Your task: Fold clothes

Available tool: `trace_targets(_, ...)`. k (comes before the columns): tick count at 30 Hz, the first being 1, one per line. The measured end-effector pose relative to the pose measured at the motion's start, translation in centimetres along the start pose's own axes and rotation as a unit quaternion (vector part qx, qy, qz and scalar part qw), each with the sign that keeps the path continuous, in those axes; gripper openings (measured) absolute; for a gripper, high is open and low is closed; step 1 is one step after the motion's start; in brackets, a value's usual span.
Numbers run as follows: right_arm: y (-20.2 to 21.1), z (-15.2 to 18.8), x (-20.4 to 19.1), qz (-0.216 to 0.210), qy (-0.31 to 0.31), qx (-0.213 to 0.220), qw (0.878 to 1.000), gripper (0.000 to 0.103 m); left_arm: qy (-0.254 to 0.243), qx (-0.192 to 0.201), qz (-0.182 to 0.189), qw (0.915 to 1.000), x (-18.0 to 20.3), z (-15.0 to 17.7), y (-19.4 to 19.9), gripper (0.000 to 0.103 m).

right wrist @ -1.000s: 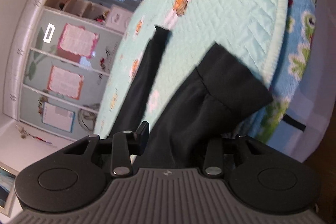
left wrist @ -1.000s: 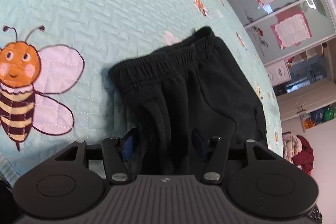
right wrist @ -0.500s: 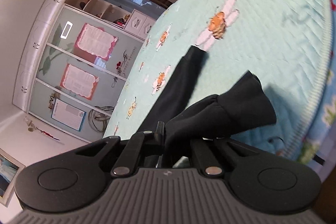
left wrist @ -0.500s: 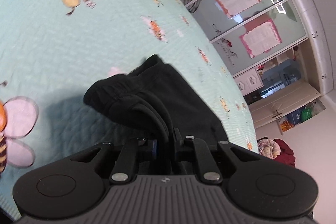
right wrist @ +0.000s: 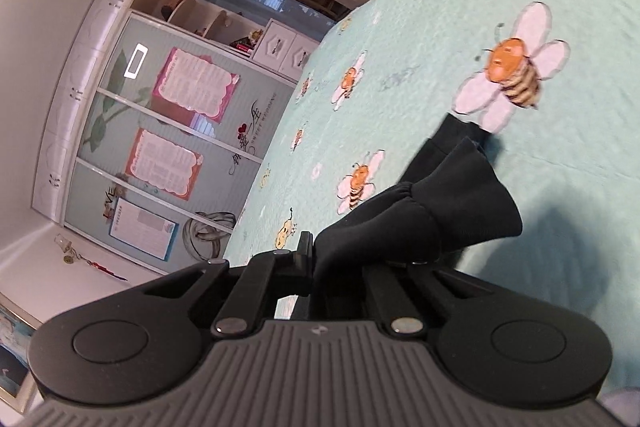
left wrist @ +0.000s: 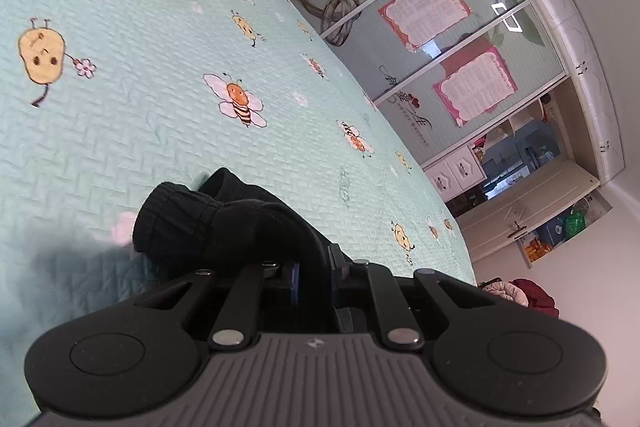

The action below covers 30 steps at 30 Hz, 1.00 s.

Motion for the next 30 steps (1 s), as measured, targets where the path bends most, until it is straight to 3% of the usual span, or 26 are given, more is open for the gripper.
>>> trace_targets(10, -4.1, 0.0, 0.4, 0.023, -0.009, -0.003, 1.000, 0.004, 0.013, -0.008, -0.004, 0.9999, -0.4, -1.6, -3.8, 0.010)
trace_targets(19, -12.5, -1.2, -0.8, 0.065, -0.002, -0.002, 0.998, 0.004, -0.020, -0.017, -0.022, 0.9994, 2.2, -5.6, -12.4, 0.010)
trace_targets(22, -16.8, -2.5, 0.1, 0.073, -0.038, 0.001, 0.997, 0.007, -0.013, -0.034, -0.047, 0.9982, 1.8, -6.8, -16.6, 0.011)
trace_targets(23, -18.3, -3.0, 0.4, 0.076, -0.052, 0.002, 0.996, 0.009, -0.009, -0.044, -0.060, 0.9972, 1.5, -7.1, -18.1, 0.012)
trace_targets(26, -22.6, -4.4, 2.2, 0.106, -0.071, 0.011, 0.992, 0.033, 0.005, -0.100, -0.108, 0.9891, -0.4, -7.2, -22.3, 0.015)
trace_targets(27, -23.4, -4.7, 2.9, 0.117, -0.073, 0.012, 0.990, 0.035, 0.005, -0.112, -0.113, 0.9872, -0.8, -7.0, -23.0, 0.018)
trace_targets(29, -24.1, -4.9, 3.9, 0.125, -0.074, 0.009, 0.989, 0.035, 0.014, -0.117, -0.108, 0.9871, -1.6, -6.8, -23.1, 0.030)
trace_targets(30, -23.9, -4.8, 4.4, 0.114, -0.076, 0.003, 0.991, 0.037, 0.019, -0.115, -0.102, 0.9879, -2.0, -6.8, -22.9, 0.041)
Point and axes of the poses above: each gripper's, at about its wrist camera, not at the fingertips, and y roughly against the way its jaws point, x to its right, z to its underside, the point moved 4 cm from there along -y, roughly the way its jaws point, and after that the axes turned 14 degrees about -y, right-handed, at the moved point
